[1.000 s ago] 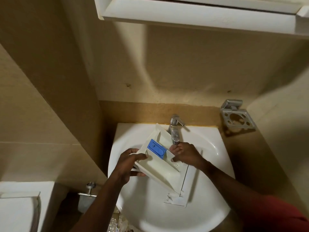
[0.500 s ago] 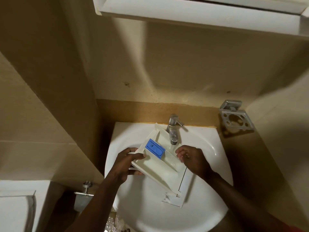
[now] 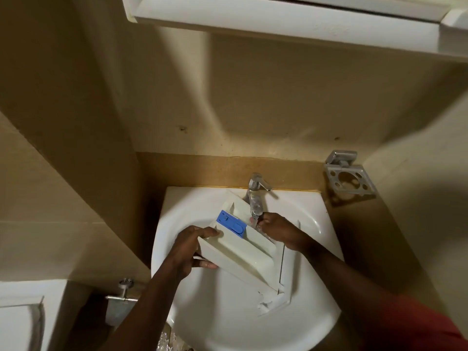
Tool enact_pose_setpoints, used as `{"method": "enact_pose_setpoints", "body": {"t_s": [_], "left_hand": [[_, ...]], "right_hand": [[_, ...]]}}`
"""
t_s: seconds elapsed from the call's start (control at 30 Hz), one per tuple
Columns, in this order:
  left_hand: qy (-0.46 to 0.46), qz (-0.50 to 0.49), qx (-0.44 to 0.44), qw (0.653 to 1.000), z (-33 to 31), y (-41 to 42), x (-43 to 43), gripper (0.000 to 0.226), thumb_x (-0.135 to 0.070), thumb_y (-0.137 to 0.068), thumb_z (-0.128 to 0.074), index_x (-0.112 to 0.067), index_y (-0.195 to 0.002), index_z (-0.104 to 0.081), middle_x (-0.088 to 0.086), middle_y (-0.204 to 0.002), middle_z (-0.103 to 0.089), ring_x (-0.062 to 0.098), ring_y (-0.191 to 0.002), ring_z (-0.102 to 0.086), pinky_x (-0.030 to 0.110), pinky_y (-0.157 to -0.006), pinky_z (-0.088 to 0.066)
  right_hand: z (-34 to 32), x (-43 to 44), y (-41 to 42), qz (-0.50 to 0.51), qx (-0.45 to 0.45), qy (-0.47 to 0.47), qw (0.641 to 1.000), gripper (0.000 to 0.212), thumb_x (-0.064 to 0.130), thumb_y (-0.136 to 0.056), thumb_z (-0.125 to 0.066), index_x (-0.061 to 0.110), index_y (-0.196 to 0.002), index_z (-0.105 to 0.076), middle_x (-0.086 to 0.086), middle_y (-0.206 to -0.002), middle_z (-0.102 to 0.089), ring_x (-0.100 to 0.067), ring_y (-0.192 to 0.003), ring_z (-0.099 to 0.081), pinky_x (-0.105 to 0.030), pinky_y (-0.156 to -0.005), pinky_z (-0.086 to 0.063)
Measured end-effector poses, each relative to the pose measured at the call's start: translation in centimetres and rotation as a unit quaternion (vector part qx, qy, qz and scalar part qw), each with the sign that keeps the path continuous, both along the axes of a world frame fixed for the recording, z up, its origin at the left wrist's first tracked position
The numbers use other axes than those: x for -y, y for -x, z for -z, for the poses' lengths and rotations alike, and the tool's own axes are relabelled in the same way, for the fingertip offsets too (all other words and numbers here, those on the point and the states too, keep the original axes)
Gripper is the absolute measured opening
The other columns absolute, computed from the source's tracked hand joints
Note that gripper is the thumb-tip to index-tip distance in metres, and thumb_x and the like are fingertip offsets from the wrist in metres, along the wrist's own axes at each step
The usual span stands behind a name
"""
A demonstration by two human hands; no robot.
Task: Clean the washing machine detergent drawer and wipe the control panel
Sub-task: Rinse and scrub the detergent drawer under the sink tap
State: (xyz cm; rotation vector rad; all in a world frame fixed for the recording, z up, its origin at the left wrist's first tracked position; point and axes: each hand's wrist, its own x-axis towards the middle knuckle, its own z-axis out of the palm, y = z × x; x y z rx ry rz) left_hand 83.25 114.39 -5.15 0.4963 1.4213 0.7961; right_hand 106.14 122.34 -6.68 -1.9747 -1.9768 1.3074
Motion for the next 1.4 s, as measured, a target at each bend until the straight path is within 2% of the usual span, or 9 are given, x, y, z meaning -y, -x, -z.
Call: {"method": "enact_pose_setpoints", "body": {"t_s": [0.1, 0.27, 0.43, 0.77, 0.9, 0.97, 1.07, 1.27, 1.4], "left_hand": [[-0.027, -0.009, -0.014, 0.999, -0.1, 0.5, -0.3, 0.040, -0.020, -0.073, -0.078, -0.003, -0.102, -0.057, 0.019, -0.096, -0.065, 0.035, -0.085, -0.068, 0.055, -0.065, -0.061], [-0.054, 0.001, -0.038, 0.998, 0.3, 1.2, -0.3, 0.040, -0.017, -0.073, -0.080, -0.008, -0.104, -0.057, 0.014, -0.105, -0.065, 0.032, -0.086, -0.068, 0.046, -0.060, -0.061], [-0.057, -0.003, -0.038, 0.998, 0.8, 1.4, 0.0, 0.041, -0.013, -0.074, -0.080, -0.007, -0.108, -0.058, 0.009, -0.102, -0.063, 0.026, -0.089, -0.067, 0.049, -0.063, -0.062], [-0.052, 0.005, -0.043, 0.998, 1.1, 1.6, 0.0, 0.040, -0.013, -0.074, -0.080, -0.008, -0.108, -0.059, 0.014, -0.108, -0.065, 0.031, -0.093, -0.070, 0.058, -0.069, -0.060], [-0.062, -0.002, -0.039, 0.997, 1.1, 1.3, 0.1, 0.041, -0.012, -0.074, -0.080, -0.006, -0.109, -0.057, 0.013, -0.106, -0.066, 0.031, -0.089, -0.071, 0.050, -0.062, -0.062], [-0.065, -0.010, -0.036, 0.997, 1.3, 1.3, 0.2, 0.042, -0.012, -0.074, -0.080, -0.005, -0.109, -0.057, 0.013, -0.104, -0.066, 0.030, -0.087, -0.071, 0.048, -0.060, -0.061], [-0.061, -0.013, -0.033, 0.998, 1.6, 1.2, 0.3, 0.043, -0.012, -0.073, -0.081, -0.005, -0.108, -0.057, 0.013, -0.105, -0.066, 0.030, -0.086, -0.071, 0.049, -0.062, -0.062], [-0.055, 0.015, -0.023, 0.998, 1.5, 1.9, -0.1, 0.042, -0.014, -0.073, -0.081, -0.007, -0.109, -0.060, 0.013, -0.102, -0.064, 0.032, -0.091, -0.071, 0.055, -0.069, -0.061], [-0.052, 0.009, -0.022, 0.998, 1.6, 1.9, 0.1, 0.041, -0.014, -0.073, -0.082, -0.008, -0.108, -0.061, 0.016, -0.103, -0.064, 0.035, -0.095, -0.071, 0.057, -0.070, -0.060]], "right_hand": [[-0.1, -0.3, -0.5, -0.097, 0.102, -0.076, 0.987, 0.029, 0.020, -0.097, -0.048, 0.012, -0.121, -0.061, -0.010, -0.122, -0.065, -0.028, -0.109, -0.061, -0.024, -0.083, -0.042], [0.1, 1.1, -1.1, -0.151, 0.065, -0.064, 0.984, 0.045, -0.001, -0.090, -0.048, 0.010, -0.133, -0.056, -0.008, -0.135, -0.058, -0.025, -0.124, -0.055, -0.026, -0.099, -0.043], [0.7, 2.6, -1.9, -0.145, 0.014, -0.020, 0.989, 0.042, -0.005, -0.089, -0.043, 0.013, -0.119, -0.067, 0.005, -0.106, -0.065, -0.007, -0.096, -0.061, -0.023, -0.092, -0.046], [1.1, 0.7, -0.5, -0.192, 0.070, -0.063, 0.977, 0.038, 0.014, -0.095, -0.049, 0.028, -0.129, -0.058, -0.001, -0.127, -0.064, -0.022, -0.113, -0.062, -0.034, -0.095, -0.051], [1.2, 4.3, -1.6, -0.238, 0.138, -0.089, 0.957, 0.053, 0.003, -0.083, -0.048, 0.012, -0.136, -0.050, -0.010, -0.126, -0.061, -0.027, -0.117, -0.058, -0.035, -0.101, -0.046], [0.8, 7.2, -1.6, -0.217, 0.153, -0.169, 0.949, 0.036, 0.006, -0.084, -0.048, 0.003, -0.119, -0.057, -0.014, -0.111, -0.063, -0.031, -0.106, -0.060, -0.030, -0.088, -0.047], [0.9, 10.7, -0.2, -0.288, 0.119, -0.117, 0.943, 0.014, 0.016, -0.086, -0.046, 0.009, -0.090, -0.059, -0.006, -0.095, -0.059, -0.022, -0.091, -0.057, -0.022, -0.076, -0.037], [0.4, 4.7, -1.1, -0.275, 0.113, -0.050, 0.953, 0.020, 0.019, -0.081, -0.060, 0.013, -0.086, -0.078, -0.001, -0.089, -0.076, -0.014, -0.085, -0.069, -0.013, -0.079, -0.047], [0.9, 3.8, -1.7, -0.221, 0.114, -0.086, 0.965, 0.023, 0.021, -0.076, -0.054, 0.002, -0.072, -0.067, -0.008, -0.078, -0.071, -0.020, -0.072, -0.063, -0.016, -0.071, -0.046]]}}
